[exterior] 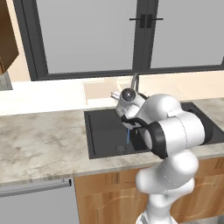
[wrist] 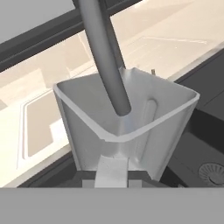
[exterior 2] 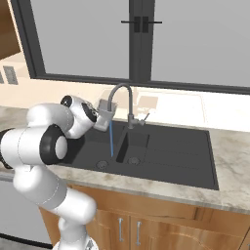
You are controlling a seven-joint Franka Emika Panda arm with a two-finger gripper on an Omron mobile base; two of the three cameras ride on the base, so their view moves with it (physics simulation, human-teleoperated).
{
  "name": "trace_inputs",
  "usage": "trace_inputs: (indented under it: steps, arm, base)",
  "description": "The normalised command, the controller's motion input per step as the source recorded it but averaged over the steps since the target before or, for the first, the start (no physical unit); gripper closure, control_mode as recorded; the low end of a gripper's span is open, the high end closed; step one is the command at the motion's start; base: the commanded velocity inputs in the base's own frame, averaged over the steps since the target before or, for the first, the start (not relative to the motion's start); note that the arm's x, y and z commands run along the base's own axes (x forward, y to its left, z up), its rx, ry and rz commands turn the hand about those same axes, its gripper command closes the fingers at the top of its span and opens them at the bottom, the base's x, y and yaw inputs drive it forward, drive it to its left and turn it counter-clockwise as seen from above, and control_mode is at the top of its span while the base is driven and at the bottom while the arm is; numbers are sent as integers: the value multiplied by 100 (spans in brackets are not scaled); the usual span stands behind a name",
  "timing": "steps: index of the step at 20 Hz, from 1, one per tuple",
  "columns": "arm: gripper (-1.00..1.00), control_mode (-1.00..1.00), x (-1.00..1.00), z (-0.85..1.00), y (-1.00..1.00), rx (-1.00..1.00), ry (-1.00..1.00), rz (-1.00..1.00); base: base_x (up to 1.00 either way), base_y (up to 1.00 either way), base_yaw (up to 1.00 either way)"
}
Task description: Turn on the sink faucet and place the jug under the water for a few seconds to fill it up.
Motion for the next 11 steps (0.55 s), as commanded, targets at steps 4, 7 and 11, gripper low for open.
trace_inputs:
  steps: [4, 7, 11]
  arm:
    - [100, -100, 0, -2, 0, 0, 0, 0]
    - [100, -100, 0, 0, 0, 0, -4, 0]
    - [100, -100, 0, 0, 0, 0, -4, 0]
  base:
    - [0, 0, 0]
    - [0, 0, 0]
    - [0, 0, 0]
